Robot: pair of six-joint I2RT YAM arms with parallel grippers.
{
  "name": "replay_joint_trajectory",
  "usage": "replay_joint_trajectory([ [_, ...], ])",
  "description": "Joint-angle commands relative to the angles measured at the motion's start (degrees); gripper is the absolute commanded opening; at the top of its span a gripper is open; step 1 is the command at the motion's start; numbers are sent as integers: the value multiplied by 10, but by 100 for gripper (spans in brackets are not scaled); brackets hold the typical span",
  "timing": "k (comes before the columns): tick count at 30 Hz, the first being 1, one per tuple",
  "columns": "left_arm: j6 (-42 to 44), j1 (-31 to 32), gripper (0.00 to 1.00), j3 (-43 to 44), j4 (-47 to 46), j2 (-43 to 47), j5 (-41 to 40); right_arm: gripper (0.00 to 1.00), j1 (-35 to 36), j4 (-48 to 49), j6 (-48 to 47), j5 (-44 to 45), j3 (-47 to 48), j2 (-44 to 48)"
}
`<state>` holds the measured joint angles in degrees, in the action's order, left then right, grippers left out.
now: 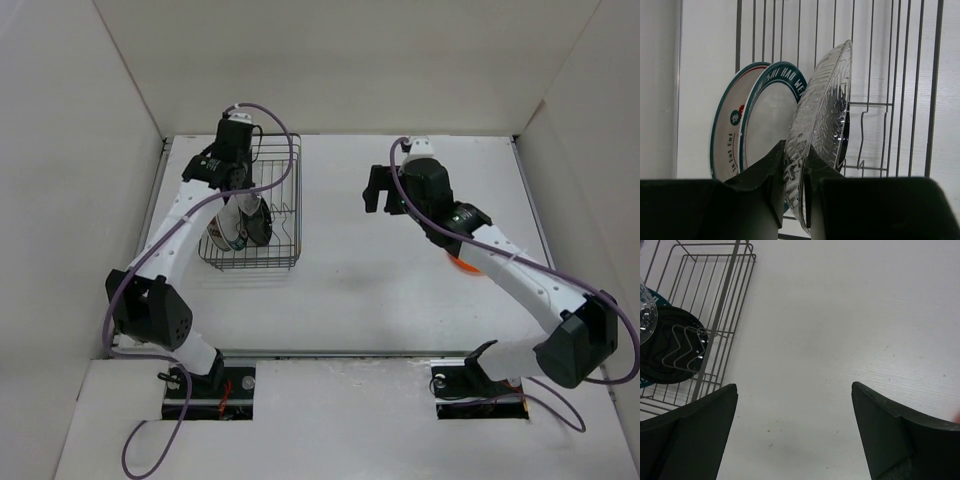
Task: Load the plates into the dish rack
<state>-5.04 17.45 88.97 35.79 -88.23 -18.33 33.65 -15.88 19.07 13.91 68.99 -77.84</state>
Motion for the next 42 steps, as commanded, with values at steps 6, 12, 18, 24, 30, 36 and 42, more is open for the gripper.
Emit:
replay_joint_trajectory([
  [6, -12, -5, 0, -7, -37, -22, 20, 100, -42, -9, -15, 2, -28, 39],
  [12, -25, 1, 0, -18, -27, -34, 39, 100, -48, -9, -15, -8, -34, 45],
  [18, -31, 14, 0, -38, -27, -34, 12, 100, -65, -4, -15, -8, -40, 45],
  [24, -38, 20, 0, -50, -32, -34, -7, 100, -82, -4, -15, -19, -47, 63],
  [30, -38, 20, 0, -50, -32, -34, 20, 100, -95, -9, -20, -25, -47, 68],
  [36, -38, 20, 12, -51, -27, -23, 44, 100, -100, -21, -20, -25, -47, 68],
  [42, -38, 20, 40, -56, -27, -23, 74, 100, -105, -26, -15, -25, -47, 73],
])
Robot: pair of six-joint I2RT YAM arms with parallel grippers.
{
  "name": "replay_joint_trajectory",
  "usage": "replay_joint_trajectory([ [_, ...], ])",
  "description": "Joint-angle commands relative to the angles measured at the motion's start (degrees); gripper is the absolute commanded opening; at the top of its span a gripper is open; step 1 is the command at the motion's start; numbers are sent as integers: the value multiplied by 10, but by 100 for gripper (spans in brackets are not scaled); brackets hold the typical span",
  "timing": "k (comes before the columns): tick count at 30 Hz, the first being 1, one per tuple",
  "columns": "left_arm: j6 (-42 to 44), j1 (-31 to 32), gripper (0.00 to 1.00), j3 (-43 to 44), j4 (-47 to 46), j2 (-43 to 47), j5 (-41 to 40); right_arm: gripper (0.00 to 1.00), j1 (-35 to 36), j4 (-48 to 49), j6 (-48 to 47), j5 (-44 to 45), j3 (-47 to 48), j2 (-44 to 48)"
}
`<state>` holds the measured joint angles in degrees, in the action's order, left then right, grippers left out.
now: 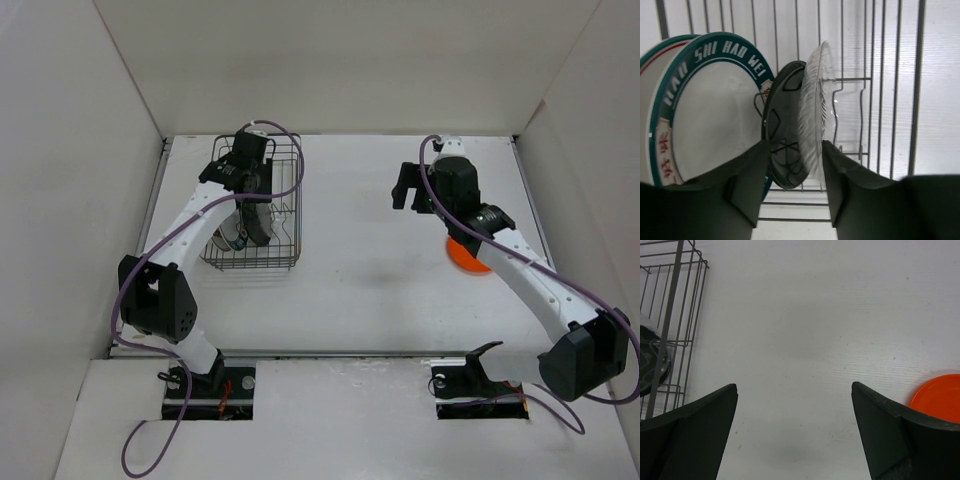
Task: Load the plates into the dish rack
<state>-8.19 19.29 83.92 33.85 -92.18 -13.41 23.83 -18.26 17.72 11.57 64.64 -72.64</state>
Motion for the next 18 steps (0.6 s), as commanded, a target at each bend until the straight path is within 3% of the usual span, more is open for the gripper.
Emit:
replay_joint_trajectory([
  [1, -2, 1, 45, -6, -7, 17, 34, 100, -14, -7, -1, -1, -3, 22],
  [3, -2, 1, 62, -11, -7, 28, 42, 100, -26, -7, 5, -1, -9, 27],
  [7, 4, 1, 63, -11, -7, 41, 76, 100, -63, -13, 21, 4, -26, 37],
  [10, 11, 1, 67, 2, -1, 62, 105, 100, -118, -13, 85, 46, -69, 59],
  [13, 17, 1, 98, 19, 4, 79, 139, 100, -223, 12, 117, 3, -153, 104],
  [18, 43, 1, 100, 35, 10, 92, 193, 100, -341, 4, 123, -35, -238, 146],
])
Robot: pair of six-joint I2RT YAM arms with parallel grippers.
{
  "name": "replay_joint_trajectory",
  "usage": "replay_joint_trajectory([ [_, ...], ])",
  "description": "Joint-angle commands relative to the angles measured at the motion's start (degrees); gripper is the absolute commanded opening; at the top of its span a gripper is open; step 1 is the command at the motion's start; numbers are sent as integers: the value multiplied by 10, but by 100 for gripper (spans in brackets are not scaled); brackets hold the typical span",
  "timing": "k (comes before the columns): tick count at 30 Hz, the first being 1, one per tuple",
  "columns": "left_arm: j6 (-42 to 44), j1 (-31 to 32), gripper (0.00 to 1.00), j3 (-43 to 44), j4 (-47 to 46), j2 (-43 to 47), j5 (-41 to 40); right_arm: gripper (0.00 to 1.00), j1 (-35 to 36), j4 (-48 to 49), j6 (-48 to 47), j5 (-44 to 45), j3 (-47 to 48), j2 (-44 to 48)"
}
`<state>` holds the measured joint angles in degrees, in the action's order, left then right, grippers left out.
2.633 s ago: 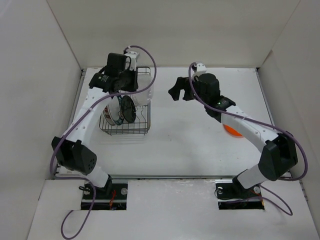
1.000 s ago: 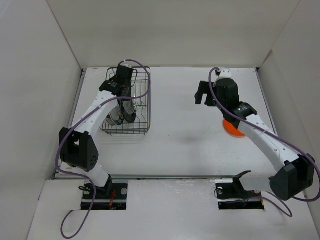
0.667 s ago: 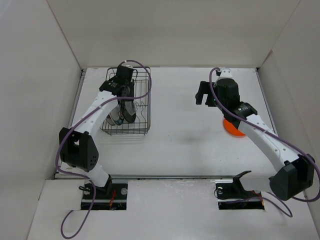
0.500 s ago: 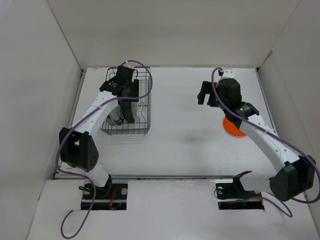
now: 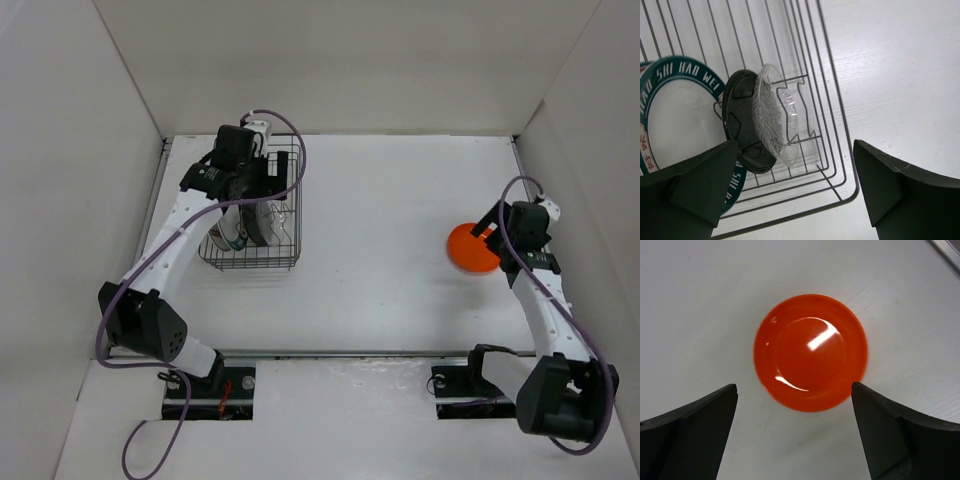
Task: Load the plates into the dish rack
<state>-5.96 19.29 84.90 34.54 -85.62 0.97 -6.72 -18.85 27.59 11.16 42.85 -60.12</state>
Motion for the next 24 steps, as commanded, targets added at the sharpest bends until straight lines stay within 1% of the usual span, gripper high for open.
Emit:
replay_joint_trajectory([
  [1, 31, 1, 100, 32, 3, 27, 58, 100, -50, 10, 24, -46, -30, 28],
  [2, 31, 1, 100, 39, 9, 27, 76, 98, -64, 10, 30, -74, -41, 28],
  [3, 37, 1, 100, 40, 15, 21, 82, 98, -85, 10, 30, -86, -52, 34],
  [5, 48, 1, 100, 46, 20, 21, 104, 96, -104, 24, 37, -108, -76, 27],
  [6, 48, 1, 100, 46, 20, 15, 110, 92, -119, 29, 37, -119, -76, 19],
  [7, 56, 1, 100, 51, 20, 15, 116, 92, -119, 36, 37, -119, -76, 10],
  [9, 65, 1, 100, 51, 26, 15, 127, 90, -135, 41, 19, -119, -61, -33],
  [10, 70, 1, 100, 57, 26, 15, 135, 88, -135, 41, 13, -119, -52, -51],
  [11, 70, 1, 100, 57, 32, 15, 135, 88, -143, 41, 7, -126, -39, -88],
  [13, 75, 1, 100, 57, 32, 15, 143, 87, -143, 41, 1, -137, -25, -121],
  [16, 75, 1, 100, 68, 32, 15, 148, 81, -143, 46, -12, -143, -4, -171],
  [19, 81, 1, 100, 83, 37, 10, 154, 72, -143, 46, -12, -143, 13, -205],
  [20, 81, 1, 100, 83, 37, 10, 154, 59, -143, 46, -12, -143, 13, -213],
  [21, 81, 1, 100, 92, 37, 5, 154, 52, -143, 40, -17, -143, 26, -224],
  [22, 81, 1, 100, 103, 37, 5, 154, 50, -143, 33, -18, -143, 33, -249],
  [24, 81, 1, 100, 119, 42, -8, 154, 50, -143, 16, -29, -143, 48, -270],
])
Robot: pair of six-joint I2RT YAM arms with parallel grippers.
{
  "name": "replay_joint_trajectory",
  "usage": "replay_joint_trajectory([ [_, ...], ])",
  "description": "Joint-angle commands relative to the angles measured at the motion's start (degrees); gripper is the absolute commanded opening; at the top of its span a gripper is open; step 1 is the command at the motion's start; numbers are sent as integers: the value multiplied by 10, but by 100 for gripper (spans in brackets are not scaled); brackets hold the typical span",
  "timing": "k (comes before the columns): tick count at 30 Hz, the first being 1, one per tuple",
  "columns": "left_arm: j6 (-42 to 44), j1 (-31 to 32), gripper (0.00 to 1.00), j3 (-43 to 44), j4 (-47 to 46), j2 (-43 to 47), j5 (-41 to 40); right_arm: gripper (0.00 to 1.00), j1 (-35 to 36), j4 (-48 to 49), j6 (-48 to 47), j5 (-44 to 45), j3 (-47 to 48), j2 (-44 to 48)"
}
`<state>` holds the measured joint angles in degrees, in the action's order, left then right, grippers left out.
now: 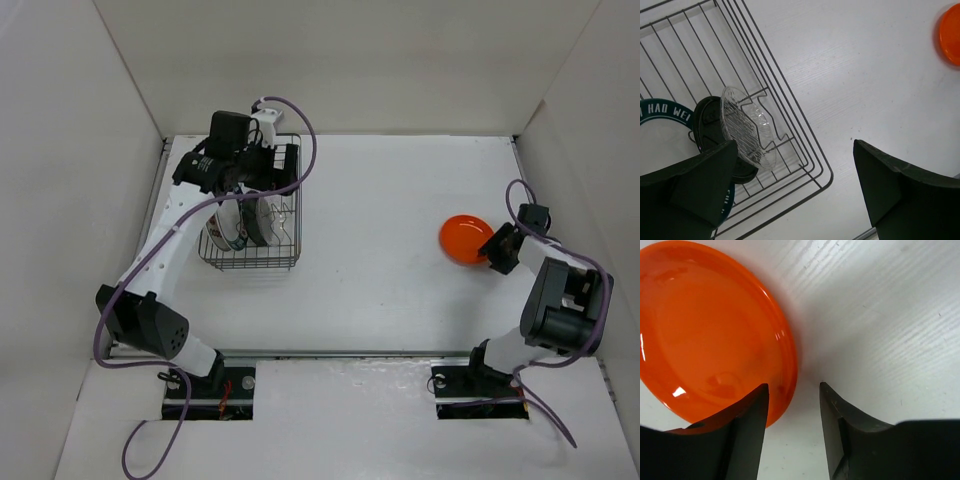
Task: Load the plates into the dish rack
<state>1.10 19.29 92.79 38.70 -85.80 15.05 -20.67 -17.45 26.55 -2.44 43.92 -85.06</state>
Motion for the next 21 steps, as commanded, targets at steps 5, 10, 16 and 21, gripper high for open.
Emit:
replay_joint_trajectory([
  [5, 10, 1, 100, 53, 6, -17, 13, 45, -9, -28, -26, 0, 62, -48],
  [10, 5, 1, 100, 53, 6, -29, 18, 31, -9, -50, -32, 6, 90, -71],
  [16, 5, 1, 100, 59, 11, -29, 10, 0, -9, -61, -44, 6, 113, -90],
  [21, 20, 1, 100, 90, 16, -40, 27, 0, -9, 5, -49, -95, 94, -63],
])
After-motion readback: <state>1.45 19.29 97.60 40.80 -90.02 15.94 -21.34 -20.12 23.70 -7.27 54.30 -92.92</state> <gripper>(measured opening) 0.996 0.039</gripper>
